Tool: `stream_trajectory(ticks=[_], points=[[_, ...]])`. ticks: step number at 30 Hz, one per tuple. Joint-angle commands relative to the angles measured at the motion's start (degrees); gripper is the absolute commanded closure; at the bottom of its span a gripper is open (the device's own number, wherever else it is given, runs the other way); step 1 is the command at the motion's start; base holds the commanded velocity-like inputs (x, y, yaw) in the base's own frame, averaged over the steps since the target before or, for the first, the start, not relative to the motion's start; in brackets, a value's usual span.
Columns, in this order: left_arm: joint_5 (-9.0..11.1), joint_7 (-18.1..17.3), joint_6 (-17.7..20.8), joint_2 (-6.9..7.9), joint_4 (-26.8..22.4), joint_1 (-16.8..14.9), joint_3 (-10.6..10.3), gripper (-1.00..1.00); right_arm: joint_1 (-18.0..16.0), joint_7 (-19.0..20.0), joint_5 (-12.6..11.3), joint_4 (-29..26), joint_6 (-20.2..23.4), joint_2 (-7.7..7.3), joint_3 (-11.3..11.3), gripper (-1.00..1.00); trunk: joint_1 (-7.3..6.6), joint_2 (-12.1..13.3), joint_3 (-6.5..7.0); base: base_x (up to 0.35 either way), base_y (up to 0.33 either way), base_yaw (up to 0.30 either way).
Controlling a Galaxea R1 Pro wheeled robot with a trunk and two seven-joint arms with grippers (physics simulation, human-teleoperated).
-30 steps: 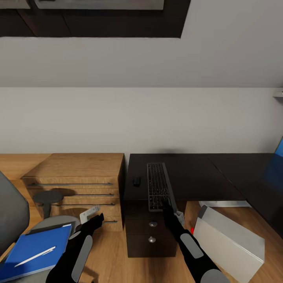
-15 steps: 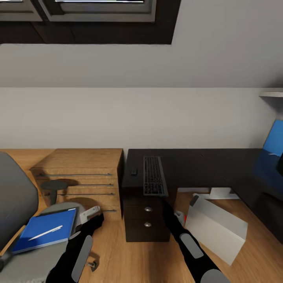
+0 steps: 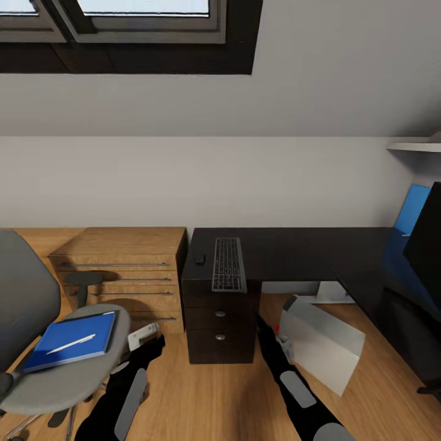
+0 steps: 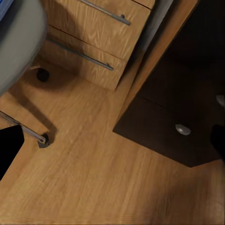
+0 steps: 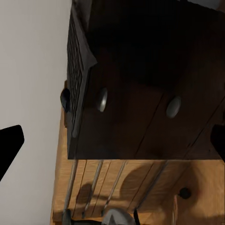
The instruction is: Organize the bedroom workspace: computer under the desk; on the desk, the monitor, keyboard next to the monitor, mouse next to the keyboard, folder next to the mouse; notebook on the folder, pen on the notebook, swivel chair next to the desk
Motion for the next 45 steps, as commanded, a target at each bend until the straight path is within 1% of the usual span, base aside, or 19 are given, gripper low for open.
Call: stream_trajectory(ticks=[1,2,3,6,7,10,11,12,13,18,21,25,31,32,35,38,42,43,45], points=[[0.6,0.3,0.2,-0.03,0.1,0.0,0.0,-1.0,0.0,0.3,0.0,0.7,-0.9,0.01,0.1,-1.0,-0.01,0.0,-0.06,-0.032,-0.027,0.0],[0.6,0.3,0.2,-0.05,0.4,0.0,-0.1,-1.0,0.0,0.3,0.4,1.6,-1.6,0.0,0.3,-1.0,-0.01,0.0,-0.06,-0.025,-0.022,0.0],[0.6,0.3,0.2,-0.11,1.1,0.0,-0.2,-1.0,0.0,0.3,1.6,3.9,-3.3,-0.03,0.9,-1.0,-0.01,0.0,-0.06,-0.016,-0.014,0.0],[0.5,0.2,0.1,-0.18,2.4,0.0,-0.9,-1.0,0.0,0.3,4.1,7.8,-6.6,-0.05,1.9,-1.0,-0.23,0.4,0.12,-0.011,-0.009,0.0],[0.5,0.2,0.0,-0.23,3.2,0.0,-1.9,-1.0,0.0,0.4,6.0,10.1,-9.2,-0.04,2.6,-1.0,-0.45,0.8,0.3,-0.005,-0.005,0.0],[0.6,0.3,-0.1,-0.27,4.6,0.0,-3.8,-1.0,0.0,0.5,9.0,13.0,-13.4,0.0,3.5,-1.0,-1.11,2.0,0.84,-0.003,-0.003,0.0],[0.5,0.3,-0.2,-0.28,6.1,0.0,-4.9,-1.0,0.0,0.4,11.3,15.0,-16.2,0.12,4.0,-1.0,-1.33,2.4,1.02,-0.002,-0.001,0.0],[0.5,0.4,-0.2,-0.29,7.0,0.0,-5.3,-1.0,0.0,0.4,12.6,16.2,-17.6,0.26,4.2,-1.0,-1.55,2.8,1.2,-0.001,-0.001,0.0],[0.5,0.4,-0.3,-0.36,9.0,0.0,-6.1,-1.0,0.0,0.4,15.3,18.8,-20.1,0.62,4.6,-1.0,-1.77,3.2,1.38,0.0,0.0,0.0],[0.5,0.4,-1.0,-0.5,14.8,0.0,-7.1,-1.0,0.0,0.3,22.2,25.2,-26.1,1.02,4.9,-1.0,-2.86,5.2,2.28,0.0,0.0,0.0],[0.5,0.4,-2.5,-0.54,18.5,0.0,-7.3,-1.0,0.0,0.2,25.0,27.5,-29.2,0.82,5.0,-1.0,-3.52,6.4,2.81,0.0,0.0,0.0],[0.5,0.3,-6.4,-0.59,22.8,0.0,-7.5,-1.0,0.2,-0.1,26.8,28.9,-33.0,-0.35,5.1,-1.0,-4.4,8.0,3.53,0.0,0.0,0.0],[0.5,0.2,-12.9,-0.75,29.7,0.0,-7.6,-1.0,1.4,-0.2,28.0,29.7,-38.7,-2.17,5.2,-1.0,-5.72,10.4,4.61,0.0,0.0,0.0],[0.4,0.2,-14.2,-0.88,31.8,0.0,-7.6,-1.0,2.1,-0.2,28.3,29.7,-39.8,-2.46,5.2,-1.0,-5.94,10.8,4.79,0.0,0.0,0.0],[0.4,0.1,-15.4,-0.99,34.7,0.0,-7.7,-1.0,3.1,-0.3,28.6,29.8,-40.8,-2.77,5.2,-1.0,-6.6,12.0,5.33,0.0,0.0,0.0],[0.2,0.1,-17.6,-1.04,41.0,0.0,-7.7,-1.0,4.7,-1.9,29.0,29.8,-41.5,-3.55,5.2,-1.0,-7.26,13.2,5.87,0.0,0.0,0.0],[0.1,0.1,-21.7,-1.02,44.4,0.0,-7.7,-1.0,5.3,-3.0,29.1,29.8,-41.5,-4.36,5.3,-1.0,-8.13,14.8,6.58,0.0,0.0,0.0],[0.0,0.1,-23.4,-0.99,45.7,0.0,-7.7,-1.0,5.6,-3.2,29.2,29.9,-41.5,-4.67,5.4,-1.0,-8.35,15.2,6.76,0.0,0.0,0.0],[0.0,0.1,-25.0,-0.96,46.6,0.0,-7.8,-1.0,5.8,-3.3,29.1,29.9,-41.5,-4.91,5.4,-1.0,-8.79,16.0,7.12,0.0,0.0,0.0]])
